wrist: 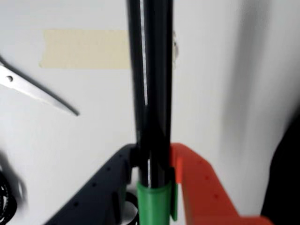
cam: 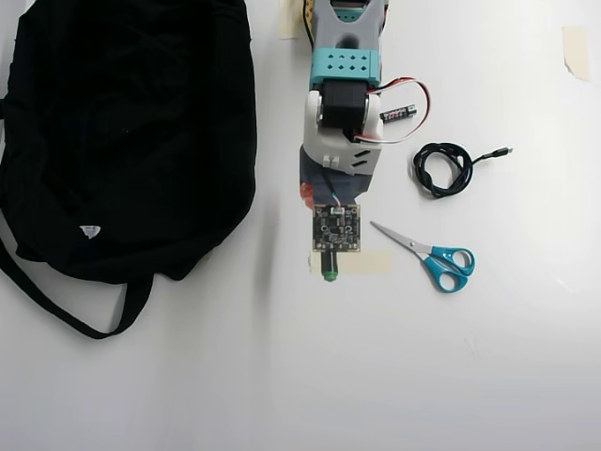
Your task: Put the green marker into the black bag
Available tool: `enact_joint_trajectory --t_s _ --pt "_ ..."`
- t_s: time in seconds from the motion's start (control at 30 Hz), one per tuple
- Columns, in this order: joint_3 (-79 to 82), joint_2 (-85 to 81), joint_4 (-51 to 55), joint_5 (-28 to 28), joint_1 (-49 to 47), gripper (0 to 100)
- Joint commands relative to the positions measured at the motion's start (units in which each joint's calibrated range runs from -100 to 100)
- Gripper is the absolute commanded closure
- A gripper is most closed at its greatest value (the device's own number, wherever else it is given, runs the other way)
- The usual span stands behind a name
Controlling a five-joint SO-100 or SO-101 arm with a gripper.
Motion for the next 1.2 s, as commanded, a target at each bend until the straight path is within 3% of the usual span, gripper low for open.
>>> enact_joint_trajectory --t_s 0.0,0.8,1.17 --pt "-2.0 -1.5 0.1 -0.2 -0.3 98" --pt "-2.6 -2.2 0.2 -0.1 -1.3 98" --pt "6.3 -11.1 -0.5 -0.1 -1.4 98"
